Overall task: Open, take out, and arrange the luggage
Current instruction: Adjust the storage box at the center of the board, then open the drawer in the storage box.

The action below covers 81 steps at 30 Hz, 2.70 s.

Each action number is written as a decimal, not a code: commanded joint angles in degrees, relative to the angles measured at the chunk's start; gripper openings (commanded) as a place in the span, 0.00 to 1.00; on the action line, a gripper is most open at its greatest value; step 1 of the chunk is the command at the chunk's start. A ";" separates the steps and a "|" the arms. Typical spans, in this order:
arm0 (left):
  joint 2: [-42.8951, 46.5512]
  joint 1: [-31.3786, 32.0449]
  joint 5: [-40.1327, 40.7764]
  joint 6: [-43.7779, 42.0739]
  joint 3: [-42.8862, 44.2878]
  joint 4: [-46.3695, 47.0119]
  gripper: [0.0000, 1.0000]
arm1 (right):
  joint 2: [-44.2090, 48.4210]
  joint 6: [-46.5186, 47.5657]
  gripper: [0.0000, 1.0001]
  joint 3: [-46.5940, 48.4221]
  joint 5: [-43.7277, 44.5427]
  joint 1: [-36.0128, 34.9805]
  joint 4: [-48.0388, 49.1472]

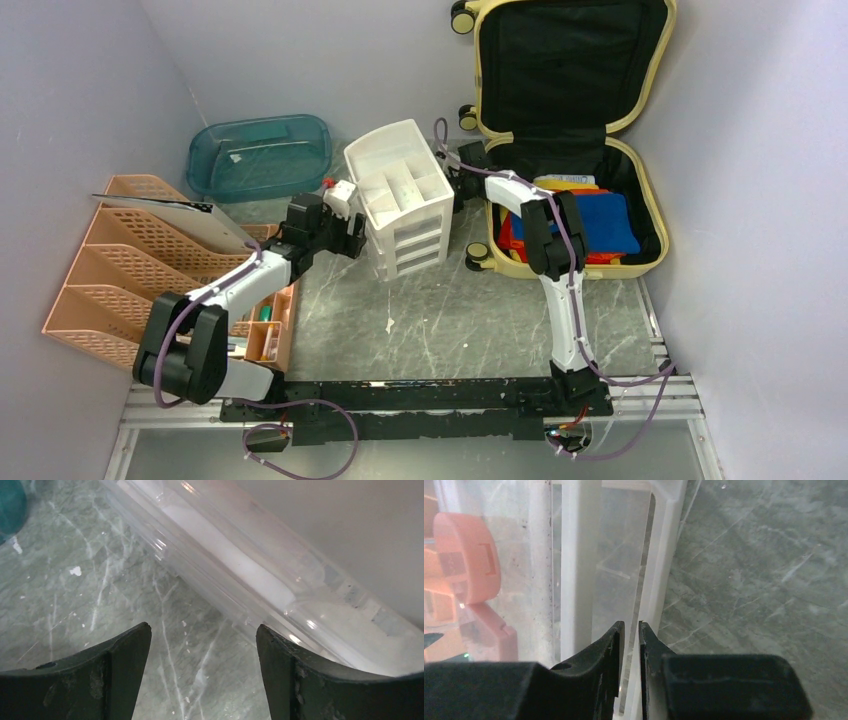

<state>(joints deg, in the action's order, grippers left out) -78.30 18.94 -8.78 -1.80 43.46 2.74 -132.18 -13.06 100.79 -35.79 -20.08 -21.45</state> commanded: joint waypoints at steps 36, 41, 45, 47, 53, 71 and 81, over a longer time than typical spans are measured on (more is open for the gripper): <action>-3.41 -0.30 6.42 4.95 0.96 2.99 0.82 | 9.55 5.37 0.48 6.32 1.09 2.42 -3.87; -4.97 -0.39 5.71 6.72 1.98 2.80 0.82 | 14.42 8.84 0.52 9.32 6.02 2.63 -6.57; -6.31 -0.44 7.84 7.32 2.40 2.58 0.81 | 18.89 10.87 0.53 11.17 8.90 2.60 -7.45; -6.92 -0.42 8.66 7.51 2.50 2.35 0.81 | 21.25 11.59 0.54 11.54 10.06 2.35 -7.51; -7.62 -0.48 10.62 7.70 2.06 2.83 0.81 | 25.65 16.53 0.60 12.74 15.34 -1.61 -10.04; -5.77 -0.48 12.21 3.87 2.94 -2.62 0.80 | 25.07 24.53 0.65 10.79 38.58 -10.42 -12.65; -1.76 -0.48 9.30 -0.39 0.41 -9.37 0.81 | 24.70 24.73 0.64 10.01 39.64 -10.55 -12.49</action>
<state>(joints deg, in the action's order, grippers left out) -83.07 18.48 1.30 1.39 45.01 -1.96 -107.04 10.15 111.35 0.03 -31.09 -33.78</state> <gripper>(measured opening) 0.804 0.640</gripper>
